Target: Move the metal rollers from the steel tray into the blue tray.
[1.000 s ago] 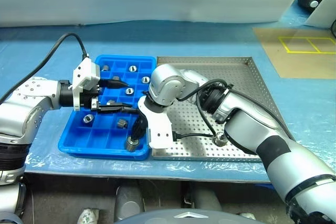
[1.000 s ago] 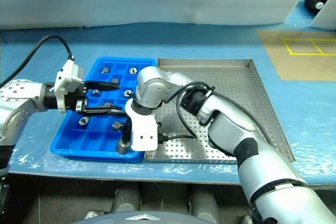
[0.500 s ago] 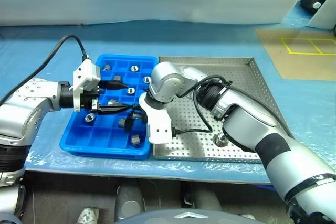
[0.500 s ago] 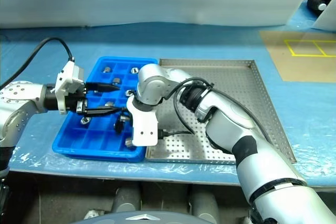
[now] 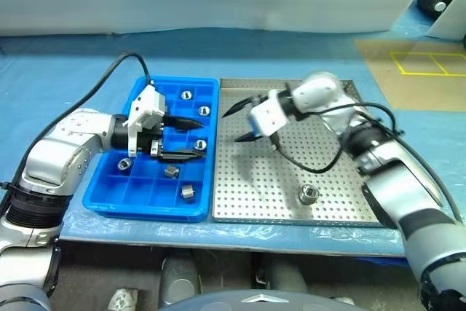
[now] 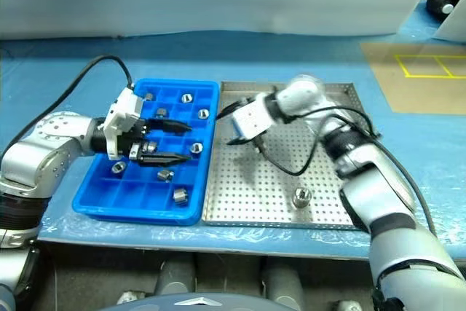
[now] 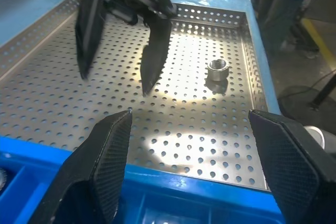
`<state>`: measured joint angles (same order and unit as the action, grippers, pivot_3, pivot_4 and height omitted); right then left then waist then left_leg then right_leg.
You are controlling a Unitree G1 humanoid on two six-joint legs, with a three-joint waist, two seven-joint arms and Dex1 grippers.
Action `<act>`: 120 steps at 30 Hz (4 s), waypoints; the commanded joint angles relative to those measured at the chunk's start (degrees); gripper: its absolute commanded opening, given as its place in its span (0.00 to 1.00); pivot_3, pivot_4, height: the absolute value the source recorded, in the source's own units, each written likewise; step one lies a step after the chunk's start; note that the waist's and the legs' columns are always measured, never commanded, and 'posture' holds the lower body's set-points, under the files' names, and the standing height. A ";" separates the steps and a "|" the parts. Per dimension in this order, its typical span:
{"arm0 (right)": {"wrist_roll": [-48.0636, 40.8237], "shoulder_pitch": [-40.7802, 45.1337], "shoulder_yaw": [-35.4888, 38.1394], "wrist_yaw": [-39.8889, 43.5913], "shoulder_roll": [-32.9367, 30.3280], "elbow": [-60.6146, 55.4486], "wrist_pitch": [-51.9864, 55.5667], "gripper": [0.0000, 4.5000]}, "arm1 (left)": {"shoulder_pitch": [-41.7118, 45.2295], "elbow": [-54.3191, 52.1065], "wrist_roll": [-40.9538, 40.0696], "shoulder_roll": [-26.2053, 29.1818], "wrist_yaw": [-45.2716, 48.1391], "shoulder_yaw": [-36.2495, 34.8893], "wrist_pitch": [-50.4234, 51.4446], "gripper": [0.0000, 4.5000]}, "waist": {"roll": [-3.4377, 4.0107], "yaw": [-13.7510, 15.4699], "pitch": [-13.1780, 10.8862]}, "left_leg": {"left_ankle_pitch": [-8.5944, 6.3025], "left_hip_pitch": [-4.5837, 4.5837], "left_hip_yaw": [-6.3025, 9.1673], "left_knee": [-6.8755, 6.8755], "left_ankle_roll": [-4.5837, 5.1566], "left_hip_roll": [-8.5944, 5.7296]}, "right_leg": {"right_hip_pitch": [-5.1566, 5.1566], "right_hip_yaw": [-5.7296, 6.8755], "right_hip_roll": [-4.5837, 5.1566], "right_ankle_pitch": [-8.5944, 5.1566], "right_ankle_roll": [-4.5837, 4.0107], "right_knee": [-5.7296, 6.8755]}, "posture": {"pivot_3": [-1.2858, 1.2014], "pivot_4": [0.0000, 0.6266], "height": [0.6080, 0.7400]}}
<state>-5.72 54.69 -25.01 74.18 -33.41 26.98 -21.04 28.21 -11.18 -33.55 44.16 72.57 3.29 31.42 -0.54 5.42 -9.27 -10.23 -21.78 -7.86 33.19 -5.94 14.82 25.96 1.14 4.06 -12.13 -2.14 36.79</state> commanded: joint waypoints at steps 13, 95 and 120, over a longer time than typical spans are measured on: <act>-24.53 -44.73 33.86 -9.16 -23.46 -49.30 50.98 0.70 | 10.70 9.85 4.13 -13.66 13.28 14.68 -5.97 0.83 | 0.09 -1.79 0.00 | -0.11 1.11 -0.69 -0.16 0.17 -0.05 | -0.77 -0.78 0.02 0.03 0.22 -0.16 | 0.40 0.24 1.00; -12.31 -15.90 11.93 -11.82 3.89 -33.99 43.09 0.30 | 7.15 7.57 4.06 -3.54 6.55 -0.51 -1.48 0.83 | 0.40 -5.53 0.09 | -0.43 1.09 -0.94 -0.43 0.72 -0.29 | -0.78 -1.13 0.08 0.51 0.73 -1.13 | 0.49 0.24 1.00; -1.19 2.69 -4.09 5.93 44.88 13.58 9.89 0.30 | -31.65 -12.88 -0.22 16.79 -3.76 -46.53 11.63 0.83 | 0.25 3.11 0.03 | -0.22 0.28 -0.32 -0.92 0.32 0.12 | -0.35 0.17 0.17 0.12 0.09 -1.15 | 0.71 0.24 1.00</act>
<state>-8.76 57.78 -24.96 76.27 7.21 39.07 -9.76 -4.43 -24.31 -33.78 59.16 70.65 -34.89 43.01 -0.28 8.53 -9.24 -10.44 -21.48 -8.17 32.25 -5.63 14.95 25.61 1.30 4.22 -12.02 -2.05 35.66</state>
